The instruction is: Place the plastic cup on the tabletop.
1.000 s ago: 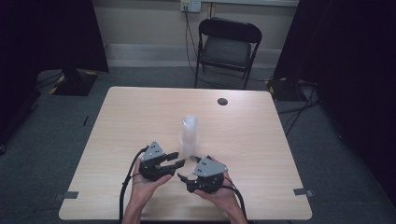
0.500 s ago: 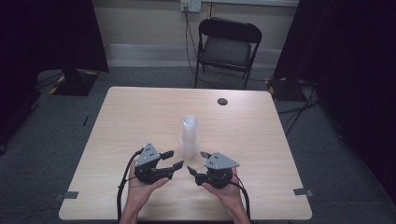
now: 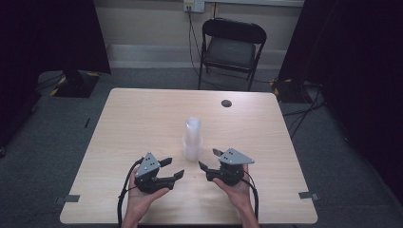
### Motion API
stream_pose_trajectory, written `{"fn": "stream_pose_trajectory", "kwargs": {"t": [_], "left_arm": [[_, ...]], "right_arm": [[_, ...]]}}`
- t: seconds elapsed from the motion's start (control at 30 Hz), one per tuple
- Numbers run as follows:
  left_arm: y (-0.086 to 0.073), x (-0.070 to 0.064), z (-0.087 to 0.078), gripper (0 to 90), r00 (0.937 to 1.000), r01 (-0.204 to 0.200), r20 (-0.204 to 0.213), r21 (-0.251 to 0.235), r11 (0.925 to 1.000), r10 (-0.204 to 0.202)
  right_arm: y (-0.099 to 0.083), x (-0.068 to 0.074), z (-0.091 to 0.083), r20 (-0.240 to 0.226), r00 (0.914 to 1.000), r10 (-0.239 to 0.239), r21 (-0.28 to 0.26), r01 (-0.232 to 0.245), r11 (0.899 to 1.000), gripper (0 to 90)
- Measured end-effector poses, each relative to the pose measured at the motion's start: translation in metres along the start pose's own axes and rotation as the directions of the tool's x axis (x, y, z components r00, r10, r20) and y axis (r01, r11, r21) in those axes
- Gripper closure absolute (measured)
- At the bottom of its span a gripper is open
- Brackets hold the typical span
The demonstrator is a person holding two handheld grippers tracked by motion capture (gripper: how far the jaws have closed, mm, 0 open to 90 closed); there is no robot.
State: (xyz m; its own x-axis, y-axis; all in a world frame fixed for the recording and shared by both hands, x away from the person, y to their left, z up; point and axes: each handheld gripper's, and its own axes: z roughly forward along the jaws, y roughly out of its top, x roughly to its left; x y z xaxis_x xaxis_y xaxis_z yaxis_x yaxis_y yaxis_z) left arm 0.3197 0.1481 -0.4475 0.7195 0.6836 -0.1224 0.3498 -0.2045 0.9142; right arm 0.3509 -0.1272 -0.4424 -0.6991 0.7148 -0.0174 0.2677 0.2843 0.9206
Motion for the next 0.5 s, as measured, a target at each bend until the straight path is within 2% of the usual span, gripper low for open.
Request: {"fn": "stream_pose_trajectory", "kwargs": {"t": [0.13, 0.33, 0.5], "left_arm": [[-0.005, 0.000, -0.002, 29.0, 0.9993, 0.027, -0.025, -0.001, 0.9996, -0.027], [-0.013, 0.000, -0.003, 26.9, 0.9983, 0.020, -0.055, 0.024, 0.9995, -0.019], [-0.014, 0.002, -0.005, 25.7, 0.9975, 0.025, -0.067, 0.024, 0.9994, -0.023]], "right_arm": [[0.000, -0.009, -0.001, 0.020, 0.9994, 0.027, -0.009, -0.027, 1.000, 29.7], [0.003, -0.023, -0.004, 0.048, 0.9967, 0.066, -0.017, -0.065, 0.998, 29.7], [0.009, -0.033, -0.004, 0.061, 0.9938, 0.093, -0.023, -0.092, 0.996, 29.7]]}}
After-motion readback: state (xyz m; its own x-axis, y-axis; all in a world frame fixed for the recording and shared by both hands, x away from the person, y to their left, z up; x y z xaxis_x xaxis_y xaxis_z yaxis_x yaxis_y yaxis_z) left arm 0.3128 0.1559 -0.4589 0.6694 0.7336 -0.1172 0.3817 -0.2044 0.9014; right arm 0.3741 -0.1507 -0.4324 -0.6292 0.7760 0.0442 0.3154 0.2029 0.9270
